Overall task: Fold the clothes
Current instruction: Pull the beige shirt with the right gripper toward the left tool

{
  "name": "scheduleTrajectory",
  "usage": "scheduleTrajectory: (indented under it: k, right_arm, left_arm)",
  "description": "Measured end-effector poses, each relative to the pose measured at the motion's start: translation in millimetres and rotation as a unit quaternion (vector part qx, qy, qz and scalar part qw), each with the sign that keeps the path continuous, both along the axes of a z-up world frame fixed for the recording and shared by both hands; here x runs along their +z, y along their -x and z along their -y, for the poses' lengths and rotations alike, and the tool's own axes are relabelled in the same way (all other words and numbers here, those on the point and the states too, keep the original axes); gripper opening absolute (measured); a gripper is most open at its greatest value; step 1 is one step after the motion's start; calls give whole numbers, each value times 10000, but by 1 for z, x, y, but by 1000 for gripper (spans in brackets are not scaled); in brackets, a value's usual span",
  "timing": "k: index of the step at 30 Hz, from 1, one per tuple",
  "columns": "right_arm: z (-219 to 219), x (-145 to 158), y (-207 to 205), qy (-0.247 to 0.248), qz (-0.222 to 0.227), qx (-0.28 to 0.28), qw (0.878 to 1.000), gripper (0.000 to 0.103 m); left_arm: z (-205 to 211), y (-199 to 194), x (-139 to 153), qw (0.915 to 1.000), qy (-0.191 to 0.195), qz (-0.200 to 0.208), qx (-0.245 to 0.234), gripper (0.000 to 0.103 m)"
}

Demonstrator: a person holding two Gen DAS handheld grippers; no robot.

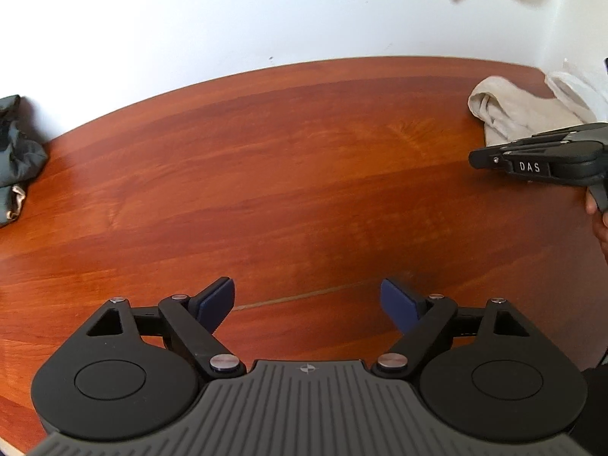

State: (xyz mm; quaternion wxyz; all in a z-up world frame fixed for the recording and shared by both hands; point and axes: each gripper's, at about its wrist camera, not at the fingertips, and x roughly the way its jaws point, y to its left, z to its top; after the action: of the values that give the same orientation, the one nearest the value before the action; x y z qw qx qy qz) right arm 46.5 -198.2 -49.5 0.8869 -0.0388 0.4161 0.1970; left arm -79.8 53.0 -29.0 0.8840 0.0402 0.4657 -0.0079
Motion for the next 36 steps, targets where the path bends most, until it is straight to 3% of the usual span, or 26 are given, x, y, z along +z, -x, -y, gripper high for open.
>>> scheduleTrajectory:
  k: [8, 12, 18, 24, 29, 31, 32, 33, 36]
  right_arm:
    - [5, -15, 27, 39, -113, -676, 9976, 3]
    - [23, -19, 27, 257, -55, -986, 9948, 25]
    - [60, -27, 11, 675, -22, -1315, 9890, 44]
    - [84, -41, -7, 1110, -29, -1348, 9846, 51]
    - [92, -59, -22, 1491, -67, -1115, 9825, 49]
    - [92, -61, -23, 1545, -40, -1027, 9826, 33]
    - [92, -62, -24, 1553, -50, -977, 9830, 11]
    - [92, -62, -25, 1564, -51, -942, 9832, 5]
    - [87, -58, -23, 1502, 41, -841, 9851, 3]
  left_arm:
    - [-32, 14, 3, 9999, 20, -126, 65, 86]
    - [-35, 16, 1, 9998, 20, -155, 94, 87]
    - [-30, 15, 0, 9995, 58, -157, 271, 87]
    - [-23, 11, -1, 9987, 103, -156, 467, 87]
    - [-19, 7, 0, 9983, 112, -156, 543, 87]
    - [-19, 6, 0, 9983, 90, -157, 549, 87]
    - [-19, 6, 0, 9983, 78, -158, 551, 87]
    - [-20, 6, 0, 9983, 74, -161, 552, 87]
    - [-24, 6, 1, 9984, 79, -157, 537, 87]
